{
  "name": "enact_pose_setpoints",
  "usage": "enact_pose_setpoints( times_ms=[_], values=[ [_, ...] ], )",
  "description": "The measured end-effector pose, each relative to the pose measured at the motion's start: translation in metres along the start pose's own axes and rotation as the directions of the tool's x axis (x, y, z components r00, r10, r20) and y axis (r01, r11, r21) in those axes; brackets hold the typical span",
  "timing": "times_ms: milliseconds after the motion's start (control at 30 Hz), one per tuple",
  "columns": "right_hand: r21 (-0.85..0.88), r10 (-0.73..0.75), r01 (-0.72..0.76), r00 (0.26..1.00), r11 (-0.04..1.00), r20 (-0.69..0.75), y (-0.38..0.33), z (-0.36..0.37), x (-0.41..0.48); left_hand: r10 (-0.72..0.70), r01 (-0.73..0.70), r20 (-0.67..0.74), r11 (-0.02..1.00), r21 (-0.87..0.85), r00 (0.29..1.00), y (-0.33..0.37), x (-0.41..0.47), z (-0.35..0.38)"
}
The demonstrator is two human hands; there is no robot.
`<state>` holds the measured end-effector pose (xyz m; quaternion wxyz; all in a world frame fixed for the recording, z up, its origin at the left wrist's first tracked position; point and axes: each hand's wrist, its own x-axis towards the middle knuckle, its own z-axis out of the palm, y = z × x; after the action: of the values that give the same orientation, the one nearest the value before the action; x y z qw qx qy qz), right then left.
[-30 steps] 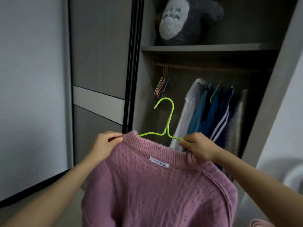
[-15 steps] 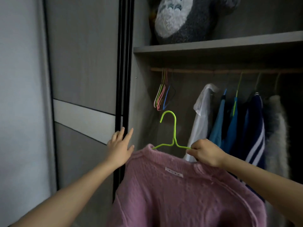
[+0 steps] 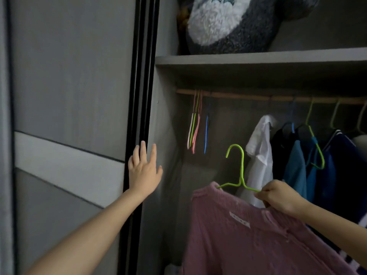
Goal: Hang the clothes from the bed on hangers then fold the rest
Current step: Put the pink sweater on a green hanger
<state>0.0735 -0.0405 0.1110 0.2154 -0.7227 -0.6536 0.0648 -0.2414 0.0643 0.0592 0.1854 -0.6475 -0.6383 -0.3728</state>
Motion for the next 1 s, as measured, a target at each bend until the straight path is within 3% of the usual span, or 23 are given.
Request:
enact_pose_setpoints(
  times_ms=[133,267,367,633,733,1000],
  values=[
    [0.104,0.157,-0.143,0.979,0.984,-0.133,-0.012,-0.012,0.017,0.080,-0.081,-0.046,0.996,-0.019,0.996,-0.010,0.057,0.019],
    [0.238,0.303,-0.238,0.909,0.941,-0.287,-0.033,-0.027,0.036,0.157,-0.191,-0.232,0.973,-0.132,0.960,-0.030,0.101,0.025],
    [0.312,0.373,-0.264,0.851,0.912,-0.369,-0.052,-0.037,0.051,0.283,-0.329,-0.310,0.938,-0.109,0.908,-0.039,0.122,0.029],
    [0.434,0.416,-0.203,0.773,0.878,-0.479,-0.100,-0.047,0.102,0.354,-0.455,-0.436,0.878,-0.151,0.827,-0.041,0.140,0.060],
    [0.380,0.393,-0.203,0.748,0.903,-0.535,-0.106,-0.057,0.132,0.378,-0.482,-0.510,0.872,-0.085,0.773,-0.041,0.147,0.072],
    [0.327,0.370,-0.201,0.693,0.923,-0.618,-0.103,-0.067,0.207,0.341,-0.436,-0.621,0.900,-0.002,0.706,-0.041,0.146,0.081]
  ],
)
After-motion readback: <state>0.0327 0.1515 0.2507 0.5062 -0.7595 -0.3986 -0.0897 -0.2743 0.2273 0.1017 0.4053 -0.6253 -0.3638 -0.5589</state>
